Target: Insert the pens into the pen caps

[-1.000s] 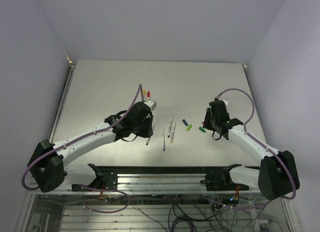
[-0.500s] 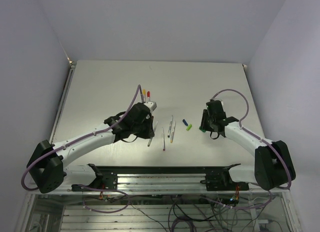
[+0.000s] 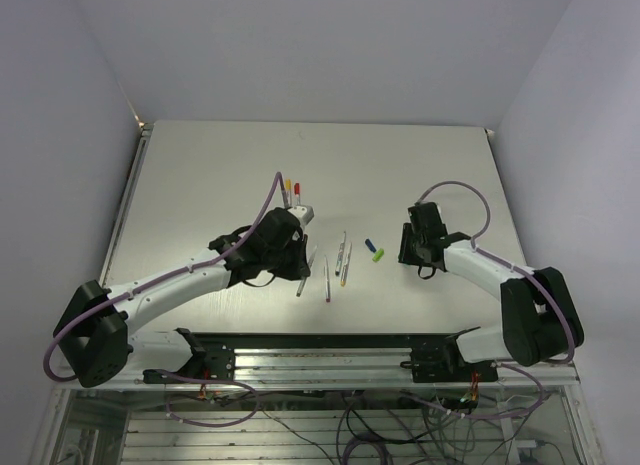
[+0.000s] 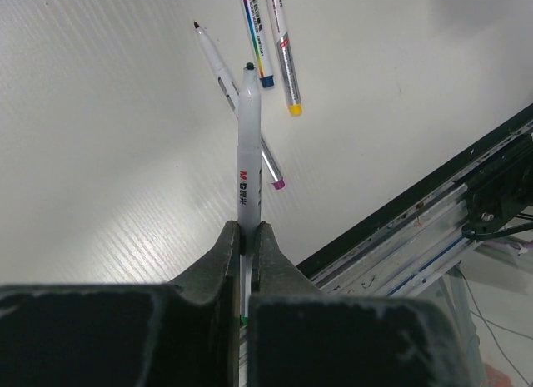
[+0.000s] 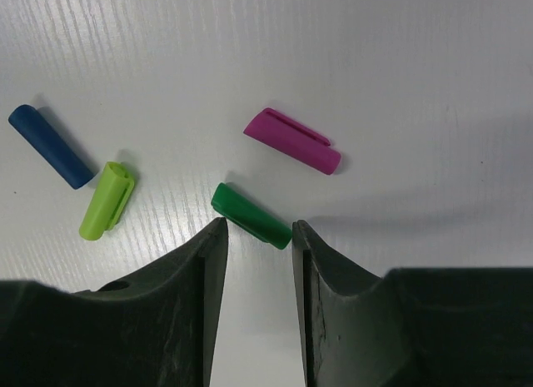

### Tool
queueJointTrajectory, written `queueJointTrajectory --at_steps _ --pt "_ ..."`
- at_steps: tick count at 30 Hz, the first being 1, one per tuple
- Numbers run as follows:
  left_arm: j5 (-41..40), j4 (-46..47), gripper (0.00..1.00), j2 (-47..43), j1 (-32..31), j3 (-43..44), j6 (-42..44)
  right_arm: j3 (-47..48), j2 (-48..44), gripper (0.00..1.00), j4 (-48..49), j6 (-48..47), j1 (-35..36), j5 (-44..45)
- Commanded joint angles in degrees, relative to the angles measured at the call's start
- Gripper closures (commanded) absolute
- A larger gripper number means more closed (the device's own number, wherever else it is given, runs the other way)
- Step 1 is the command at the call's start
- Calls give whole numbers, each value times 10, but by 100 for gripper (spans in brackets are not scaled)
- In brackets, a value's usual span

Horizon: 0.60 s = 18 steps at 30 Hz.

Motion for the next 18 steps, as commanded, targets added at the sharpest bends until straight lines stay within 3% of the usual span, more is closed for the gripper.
queueJointTrajectory --at_steps 1,18 --pt "18 20 93 -4 1 -8 -6 15 15 64 18 -12 -4 0" --pt "22 23 93 -2 2 -11 -8 22 62 67 32 -14 -4 3"
